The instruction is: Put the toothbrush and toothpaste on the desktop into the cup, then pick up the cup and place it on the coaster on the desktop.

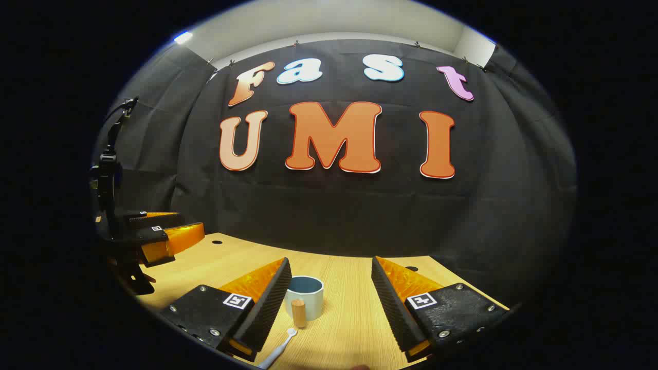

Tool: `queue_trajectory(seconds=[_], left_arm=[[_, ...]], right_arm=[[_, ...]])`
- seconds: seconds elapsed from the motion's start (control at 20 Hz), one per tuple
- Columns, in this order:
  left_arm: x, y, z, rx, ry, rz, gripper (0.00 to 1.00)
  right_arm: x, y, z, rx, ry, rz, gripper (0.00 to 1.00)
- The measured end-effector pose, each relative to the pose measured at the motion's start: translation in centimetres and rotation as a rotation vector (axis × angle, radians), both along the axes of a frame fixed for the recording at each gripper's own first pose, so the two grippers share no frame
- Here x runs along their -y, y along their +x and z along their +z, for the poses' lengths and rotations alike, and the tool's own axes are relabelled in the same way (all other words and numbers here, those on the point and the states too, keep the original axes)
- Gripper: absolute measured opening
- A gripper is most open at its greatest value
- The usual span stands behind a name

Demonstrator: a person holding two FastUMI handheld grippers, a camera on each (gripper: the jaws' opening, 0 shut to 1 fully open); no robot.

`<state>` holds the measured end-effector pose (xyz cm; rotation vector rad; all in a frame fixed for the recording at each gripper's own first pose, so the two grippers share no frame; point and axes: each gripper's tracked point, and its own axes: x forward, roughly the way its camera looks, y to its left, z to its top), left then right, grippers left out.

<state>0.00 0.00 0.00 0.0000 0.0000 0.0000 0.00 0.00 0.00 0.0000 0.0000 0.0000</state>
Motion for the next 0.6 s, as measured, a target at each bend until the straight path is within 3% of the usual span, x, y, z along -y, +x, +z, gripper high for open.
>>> queue_trajectory(seconds=[0.6], left_arm=[[-0.15, -0.31, 0.14, 0.006, 0.023, 0.017, 0.97]], right_arm=[[0.28, -0.17, 0.09, 0.007, -0.005, -0.001, 0.94]])
